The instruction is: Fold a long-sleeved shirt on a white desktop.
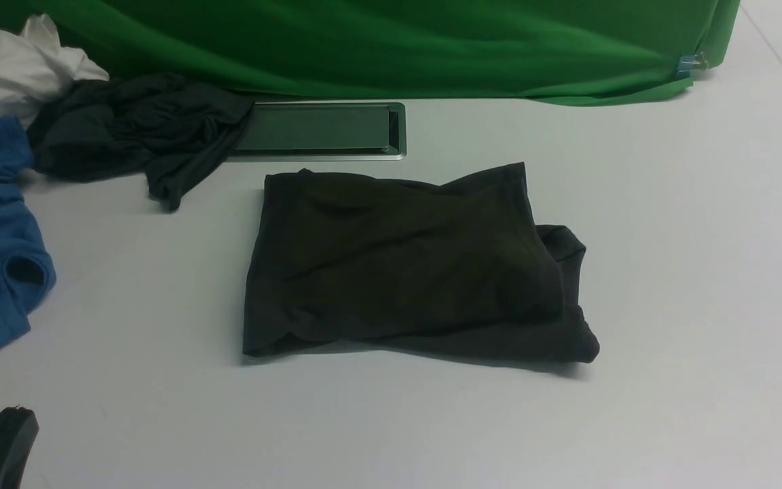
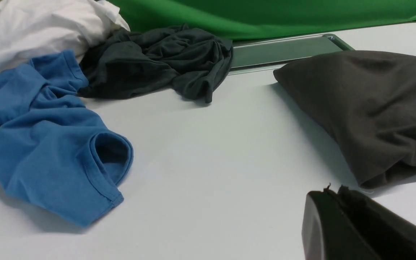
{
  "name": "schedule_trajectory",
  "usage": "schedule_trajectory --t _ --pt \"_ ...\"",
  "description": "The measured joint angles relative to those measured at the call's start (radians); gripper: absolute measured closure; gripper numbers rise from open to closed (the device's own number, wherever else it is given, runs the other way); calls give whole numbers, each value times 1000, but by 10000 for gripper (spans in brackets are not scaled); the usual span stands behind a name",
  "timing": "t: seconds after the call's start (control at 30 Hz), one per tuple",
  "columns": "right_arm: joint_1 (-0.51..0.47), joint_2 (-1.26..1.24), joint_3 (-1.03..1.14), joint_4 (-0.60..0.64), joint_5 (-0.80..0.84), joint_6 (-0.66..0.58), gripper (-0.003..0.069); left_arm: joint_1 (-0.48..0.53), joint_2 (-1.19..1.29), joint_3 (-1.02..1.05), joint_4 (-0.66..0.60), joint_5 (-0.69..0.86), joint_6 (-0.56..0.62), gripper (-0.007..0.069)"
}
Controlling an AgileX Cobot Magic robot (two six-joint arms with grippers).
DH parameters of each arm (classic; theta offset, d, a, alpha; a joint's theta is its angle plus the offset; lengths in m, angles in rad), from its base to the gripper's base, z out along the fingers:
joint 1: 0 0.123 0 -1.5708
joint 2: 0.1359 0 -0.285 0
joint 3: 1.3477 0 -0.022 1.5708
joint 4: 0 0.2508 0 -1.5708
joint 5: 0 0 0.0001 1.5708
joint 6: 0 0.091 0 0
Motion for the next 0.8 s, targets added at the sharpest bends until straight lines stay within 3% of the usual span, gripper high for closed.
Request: schedule_trajectory --t 0.3,0.43,0.63,0.8 --pt "0 -83 0 -2 1 -27 421 0 0 0 0 0 0 606" --pt "-23 -166 0 -72 58 -56 422 0 0 0 0 0 0 606" --pt "-167 -264 17 -265 294 39 417 0 0 0 0 0 0 606" --pt "-254 -299 85 -306 325 96 418 0 0 0 0 0 0 606"
